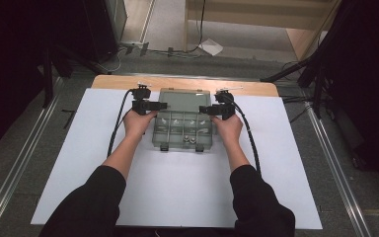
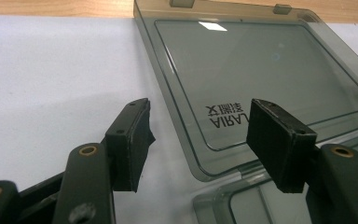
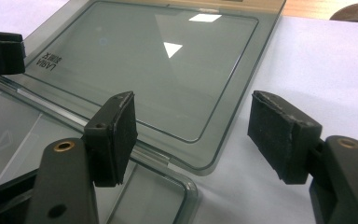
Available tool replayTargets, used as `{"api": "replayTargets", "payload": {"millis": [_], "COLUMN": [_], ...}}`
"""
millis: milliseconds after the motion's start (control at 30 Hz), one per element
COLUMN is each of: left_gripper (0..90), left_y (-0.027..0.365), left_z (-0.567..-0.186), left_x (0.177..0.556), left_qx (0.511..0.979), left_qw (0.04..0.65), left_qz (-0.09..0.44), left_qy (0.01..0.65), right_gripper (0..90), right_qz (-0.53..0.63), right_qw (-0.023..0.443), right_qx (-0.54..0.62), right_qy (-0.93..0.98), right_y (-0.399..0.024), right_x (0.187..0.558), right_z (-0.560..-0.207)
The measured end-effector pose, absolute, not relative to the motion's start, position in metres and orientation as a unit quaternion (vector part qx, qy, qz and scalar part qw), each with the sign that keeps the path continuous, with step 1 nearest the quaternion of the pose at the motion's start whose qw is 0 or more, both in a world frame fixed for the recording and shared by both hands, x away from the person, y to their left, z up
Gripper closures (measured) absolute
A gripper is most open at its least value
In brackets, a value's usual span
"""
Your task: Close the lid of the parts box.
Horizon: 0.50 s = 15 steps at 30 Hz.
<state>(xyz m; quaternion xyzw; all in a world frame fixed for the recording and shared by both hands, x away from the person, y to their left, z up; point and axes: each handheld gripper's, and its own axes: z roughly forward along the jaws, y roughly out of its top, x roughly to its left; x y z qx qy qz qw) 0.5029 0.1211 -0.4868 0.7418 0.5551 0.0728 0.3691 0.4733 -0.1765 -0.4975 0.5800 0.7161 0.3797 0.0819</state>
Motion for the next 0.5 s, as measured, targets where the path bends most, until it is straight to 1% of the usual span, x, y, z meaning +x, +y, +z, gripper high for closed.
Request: {"api": "replayTargets", "payload": {"millis": [133,367,500], "left_gripper": [39.5,39.5,39.5], "left_y": [0.123,0.119,0.119], "left_z": [-0.490,-0.494,-0.499], "left_x": [0.505,0.505,0.502], "left_qx": [0.734,0.728,0.712], "left_qw": [0.365,0.372,0.396], "left_qz": [0.062,0.053,0.049], "left_qy": [0.570,0.574,0.578], "right_gripper": [34.1,33.7,32.2], "right_qz": [0.382,0.389,0.392], "right_qw": [0.072,0.060,0.047], "right_qx": [0.585,0.603,0.616], "right_qy": [0.712,0.694,0.681], "right_y": [-0.175,-0.174,-0.173], "right_x": [0.474,0.476,0.477], "right_z": [-0.499,-0.504,-0.508]}}
